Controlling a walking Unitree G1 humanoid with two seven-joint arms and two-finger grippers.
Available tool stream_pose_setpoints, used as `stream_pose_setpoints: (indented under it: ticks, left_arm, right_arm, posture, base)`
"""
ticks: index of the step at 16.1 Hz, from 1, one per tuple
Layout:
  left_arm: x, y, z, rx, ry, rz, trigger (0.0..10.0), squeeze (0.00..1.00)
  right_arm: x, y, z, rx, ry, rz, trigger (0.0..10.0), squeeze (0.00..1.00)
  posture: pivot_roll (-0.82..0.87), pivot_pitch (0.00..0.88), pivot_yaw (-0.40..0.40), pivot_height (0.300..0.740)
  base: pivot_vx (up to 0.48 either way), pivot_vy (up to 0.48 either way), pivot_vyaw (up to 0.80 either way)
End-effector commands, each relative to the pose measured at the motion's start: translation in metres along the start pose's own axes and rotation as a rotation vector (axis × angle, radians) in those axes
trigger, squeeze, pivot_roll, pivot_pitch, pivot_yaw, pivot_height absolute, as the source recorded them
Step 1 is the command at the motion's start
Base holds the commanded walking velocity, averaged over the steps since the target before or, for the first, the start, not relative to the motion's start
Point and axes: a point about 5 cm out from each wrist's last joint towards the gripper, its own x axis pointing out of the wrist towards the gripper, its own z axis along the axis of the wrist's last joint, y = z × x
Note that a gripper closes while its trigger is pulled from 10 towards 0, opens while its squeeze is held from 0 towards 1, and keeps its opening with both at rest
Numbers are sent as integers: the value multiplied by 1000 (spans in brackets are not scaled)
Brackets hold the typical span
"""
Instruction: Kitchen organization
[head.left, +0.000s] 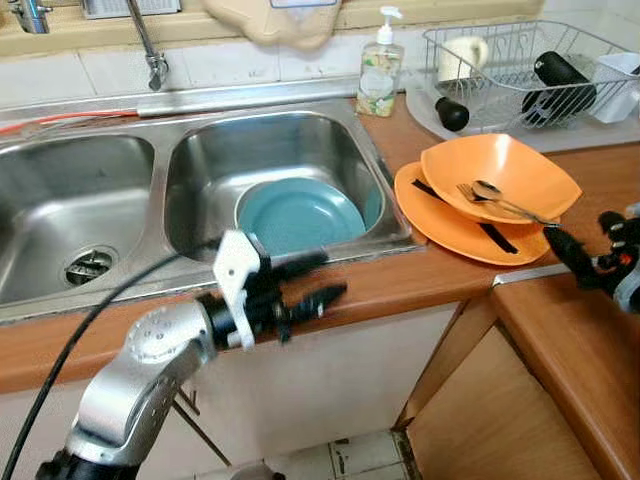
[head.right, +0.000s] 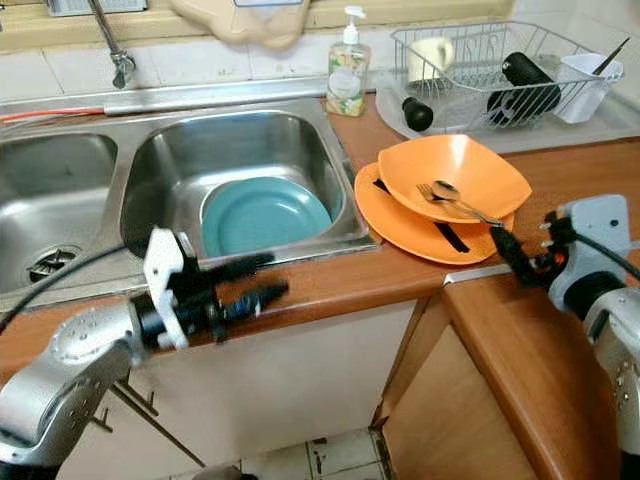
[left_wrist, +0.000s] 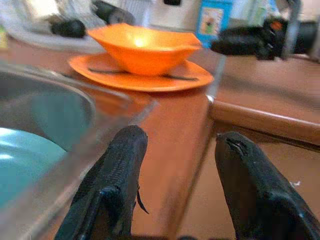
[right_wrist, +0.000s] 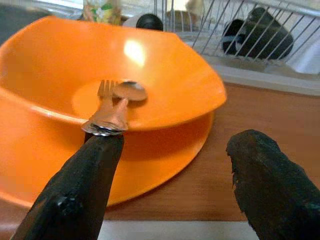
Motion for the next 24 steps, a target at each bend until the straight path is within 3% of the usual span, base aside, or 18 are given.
stream_pose_setpoints:
  ticks: [1,7,12,18,21,23,24]
  left_arm:
    - [0,-3,2,-5,4,-30,10000,0]
    - [-2,-6,2,-26,28,-64,10000,0]
    - [-3,-4,4,-16,27,-56,10000,0]
    - [-3,-5,4,-17,32,-57,10000,0]
    - [-3,-6,3,-18,33,-60,10000,0]
    - [-3,-7,3,-23,33,-63,10000,0]
    - [-2,-7,3,-24,34,-65,10000,0]
  right_arm:
    - [0,-3,7,-1,-37,-10,10000,0]
    - [5,10,12,9,-75,59,10000,0]
    - [5,44,32,16,-186,239,10000,0]
    - [1,35,34,123,-234,176,10000,0]
    - [-2,30,25,167,-189,140,10000,0]
    - [-3,36,12,199,-138,162,10000,0]
    - [-3,39,7,200,-125,169,8118,0]
  posture:
    - [-60,0,35,740]
    - [-57,0,35,740]
    - [-51,0,38,740]
    - [-52,0,43,740]
    - [-56,0,45,740]
    - [-55,0,45,740]
    - [-55,0,44,740]
  base:
    - [0,0,0]
    - [0,0,0]
    - [0,0,0]
    - [0,0,0]
    - [0,0,0]
    - [0,0,0]
    - [0,0,0]
